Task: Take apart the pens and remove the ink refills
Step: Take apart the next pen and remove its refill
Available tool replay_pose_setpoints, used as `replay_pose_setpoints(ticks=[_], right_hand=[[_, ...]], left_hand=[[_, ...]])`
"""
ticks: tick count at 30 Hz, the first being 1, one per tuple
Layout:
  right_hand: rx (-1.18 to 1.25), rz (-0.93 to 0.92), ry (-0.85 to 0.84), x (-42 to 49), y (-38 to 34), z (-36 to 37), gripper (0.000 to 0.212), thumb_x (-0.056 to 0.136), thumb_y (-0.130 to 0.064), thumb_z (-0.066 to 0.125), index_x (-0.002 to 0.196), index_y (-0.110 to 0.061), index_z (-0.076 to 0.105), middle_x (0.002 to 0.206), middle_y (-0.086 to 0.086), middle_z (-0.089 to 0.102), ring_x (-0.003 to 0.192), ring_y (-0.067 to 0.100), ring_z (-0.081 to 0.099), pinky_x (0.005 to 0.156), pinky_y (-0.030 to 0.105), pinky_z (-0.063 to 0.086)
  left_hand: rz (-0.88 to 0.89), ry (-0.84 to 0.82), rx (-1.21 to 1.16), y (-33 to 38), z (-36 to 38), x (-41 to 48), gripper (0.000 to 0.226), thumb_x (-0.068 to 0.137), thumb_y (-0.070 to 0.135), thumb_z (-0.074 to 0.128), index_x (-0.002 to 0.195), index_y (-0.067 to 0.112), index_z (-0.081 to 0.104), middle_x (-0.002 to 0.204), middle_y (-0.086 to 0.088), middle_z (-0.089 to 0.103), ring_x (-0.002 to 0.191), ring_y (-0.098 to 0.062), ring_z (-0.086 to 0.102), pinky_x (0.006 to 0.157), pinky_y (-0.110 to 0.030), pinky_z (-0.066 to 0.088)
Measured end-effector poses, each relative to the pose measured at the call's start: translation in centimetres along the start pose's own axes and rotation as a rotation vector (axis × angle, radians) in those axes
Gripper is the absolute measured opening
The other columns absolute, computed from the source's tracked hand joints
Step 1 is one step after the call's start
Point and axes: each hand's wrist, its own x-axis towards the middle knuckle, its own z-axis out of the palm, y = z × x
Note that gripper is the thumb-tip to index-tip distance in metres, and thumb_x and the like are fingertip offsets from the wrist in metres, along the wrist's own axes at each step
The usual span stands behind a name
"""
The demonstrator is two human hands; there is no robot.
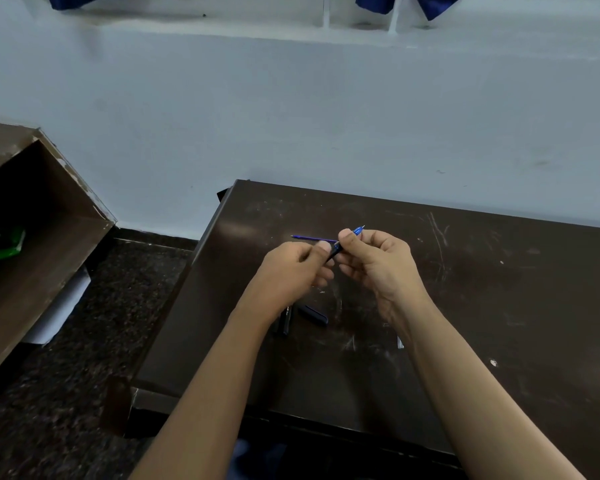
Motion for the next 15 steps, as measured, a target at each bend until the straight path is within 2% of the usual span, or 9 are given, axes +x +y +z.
replay_pose_setpoints(ticks=[2,4,6,8,11,13,15], right_hand=[[-0.02,-0.004,0.011,0.05,0.19,0.02,0.019,0.087,-0.02,0.068,0.089,-0.001,0.067,0.073,0.007,0.068,0.065,0.011,0.063,0.07,0.027,0.056],[-0.052,-0.007,0.004,0.16,0.22,0.0,0.017,0.089,-0.02,0.065,0.093,-0.004,0.069,0.083,0.007,0.071,0.075,0.013,0.063,0.08,0.032,0.053],[-0.003,0.008,-0.069,0.32,0.13,-0.05,0.015,0.094,-0.014,0.056,0.1,-0.011,0.069,0.103,0.006,0.072,0.089,0.015,0.063,0.083,0.028,0.051],[0.139,0.059,-0.174,0.22,-0.26,-0.08,0.023,0.098,-0.006,0.046,0.109,-0.009,0.065,0.112,0.008,0.068,0.09,0.017,0.063,0.071,0.02,0.053],[0.182,0.068,-0.219,-0.18,-0.52,-0.09,0.022,0.096,-0.001,0.045,0.106,-0.004,0.065,0.103,0.01,0.069,0.081,0.019,0.063,0.06,0.019,0.057],[0.144,0.042,-0.191,-0.23,-0.28,-0.02,0.015,0.093,-0.003,0.053,0.093,-0.004,0.069,0.091,0.01,0.07,0.076,0.021,0.061,0.059,0.02,0.056],[0.081,0.007,-0.15,0.0,0.18,0.04,0.013,0.088,-0.011,0.063,0.08,-0.007,0.072,0.084,0.012,0.07,0.074,0.019,0.063,0.066,0.023,0.055]], left_hand=[[-0.02,-0.05,-0.013,0.14,0.01,-0.08,0.039,0.099,0.036,0.042,0.09,0.015,0.073,0.077,0.001,0.075,0.063,-0.003,0.067,0.052,-0.008,0.043],[-0.001,-0.038,-0.016,0.2,-0.02,-0.2,0.036,0.098,0.031,0.045,0.084,0.015,0.073,0.073,0.003,0.073,0.058,0.0,0.064,0.048,-0.005,0.041],[0.018,-0.007,-0.013,0.23,-0.11,-0.21,0.03,0.098,0.027,0.047,0.08,0.019,0.07,0.071,0.006,0.069,0.057,0.0,0.059,0.051,-0.007,0.041],[0.014,-0.029,0.029,0.27,-0.18,-0.15,0.029,0.099,0.027,0.043,0.084,0.023,0.068,0.073,0.009,0.066,0.064,-0.001,0.056,0.064,-0.016,0.042],[-0.021,-0.15,0.087,0.25,-0.1,-0.16,0.033,0.102,0.028,0.036,0.099,0.02,0.068,0.082,0.008,0.069,0.085,-0.006,0.06,0.083,-0.027,0.043],[-0.018,-0.156,0.089,0.25,-0.18,-0.19,0.033,0.102,0.026,0.037,0.099,0.018,0.069,0.081,0.009,0.069,0.076,-0.003,0.056,0.083,-0.028,0.041],[0.001,-0.122,0.098,0.28,-0.39,-0.17,0.031,0.101,0.023,0.039,0.092,0.019,0.069,0.078,0.009,0.066,0.069,0.0,0.052,0.078,-0.025,0.039]])
